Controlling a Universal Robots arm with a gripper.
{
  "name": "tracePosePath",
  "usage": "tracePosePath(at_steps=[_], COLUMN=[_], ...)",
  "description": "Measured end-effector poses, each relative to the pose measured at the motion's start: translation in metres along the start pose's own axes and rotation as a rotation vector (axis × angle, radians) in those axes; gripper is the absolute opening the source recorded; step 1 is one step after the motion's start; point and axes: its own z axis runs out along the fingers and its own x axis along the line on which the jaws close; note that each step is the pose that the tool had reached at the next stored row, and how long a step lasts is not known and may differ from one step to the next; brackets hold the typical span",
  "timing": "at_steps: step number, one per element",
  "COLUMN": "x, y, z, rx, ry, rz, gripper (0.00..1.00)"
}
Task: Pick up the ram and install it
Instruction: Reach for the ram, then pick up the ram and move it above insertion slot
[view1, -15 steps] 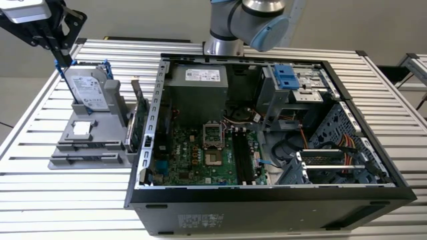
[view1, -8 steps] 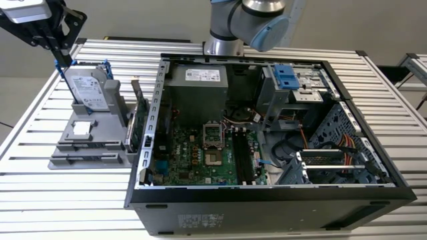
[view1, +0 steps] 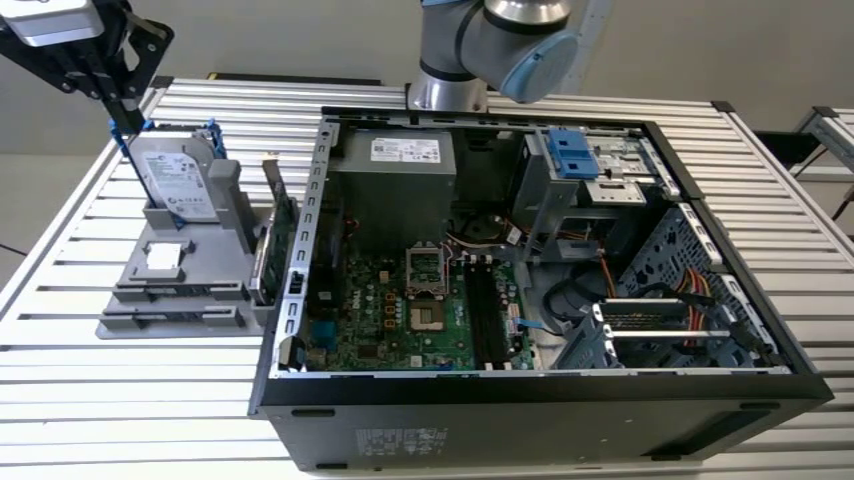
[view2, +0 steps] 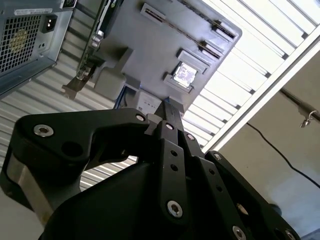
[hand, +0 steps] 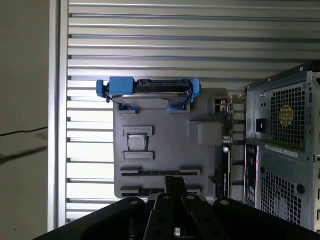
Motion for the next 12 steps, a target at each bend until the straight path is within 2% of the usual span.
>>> tracePosePath(at_steps=[12], x=[0.0], y=[0.0], z=[0.0], rx=[0.0], ry=[0.0003], rz=[-0.006], gripper=[0.0])
